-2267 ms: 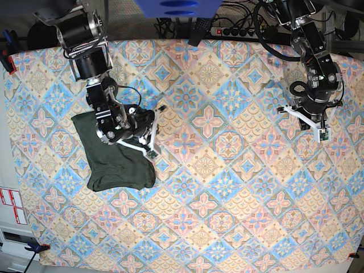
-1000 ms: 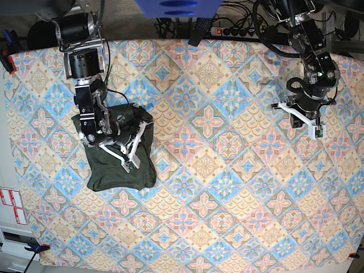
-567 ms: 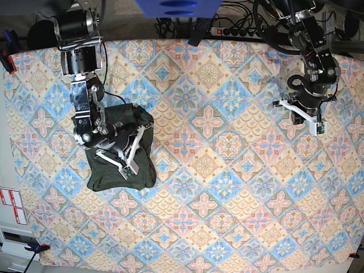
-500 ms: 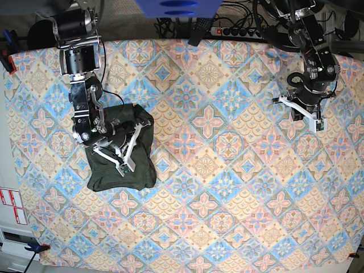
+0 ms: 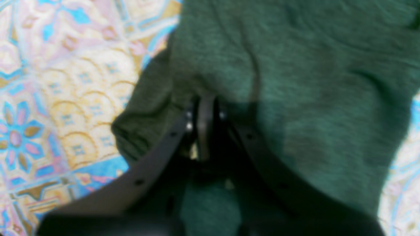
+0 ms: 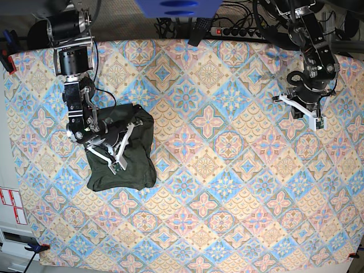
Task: Fold the T-shirt properly
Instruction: 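Press and tuck the bundle's edges with the right gripper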
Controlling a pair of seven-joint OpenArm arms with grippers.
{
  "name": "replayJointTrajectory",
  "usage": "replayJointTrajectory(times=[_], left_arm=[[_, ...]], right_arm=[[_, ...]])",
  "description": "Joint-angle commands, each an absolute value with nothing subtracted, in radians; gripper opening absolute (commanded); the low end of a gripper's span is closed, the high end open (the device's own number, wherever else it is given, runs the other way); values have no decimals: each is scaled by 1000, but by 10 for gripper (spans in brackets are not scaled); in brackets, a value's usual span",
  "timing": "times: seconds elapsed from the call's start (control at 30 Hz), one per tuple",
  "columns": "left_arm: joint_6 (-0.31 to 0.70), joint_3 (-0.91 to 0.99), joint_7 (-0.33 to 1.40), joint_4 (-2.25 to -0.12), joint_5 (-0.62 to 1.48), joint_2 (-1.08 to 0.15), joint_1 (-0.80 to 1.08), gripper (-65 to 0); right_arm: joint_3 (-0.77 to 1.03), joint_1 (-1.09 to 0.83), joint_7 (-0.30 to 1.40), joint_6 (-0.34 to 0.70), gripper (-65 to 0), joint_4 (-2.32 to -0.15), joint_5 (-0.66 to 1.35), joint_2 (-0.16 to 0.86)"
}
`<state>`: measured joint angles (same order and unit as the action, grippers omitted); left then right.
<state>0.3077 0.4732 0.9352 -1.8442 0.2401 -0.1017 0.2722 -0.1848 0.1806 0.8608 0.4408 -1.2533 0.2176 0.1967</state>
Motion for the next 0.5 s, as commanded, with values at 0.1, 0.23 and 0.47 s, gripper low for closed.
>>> replayJointTrajectory(times=[0.1, 0.23, 0.47], left_arm=[[309, 473, 915, -1863, 249, -105, 266, -650], [309, 466, 915, -1863, 249, -105, 265, -650], [308, 441, 915, -1863, 249, -105, 265, -650]], right_arm=[[-151, 202, 831, 440, -650, -1196, 222, 203], [-156, 202, 800, 440, -650, -1133, 222, 203], [-157, 202, 800, 440, -650, -1135, 222, 199]])
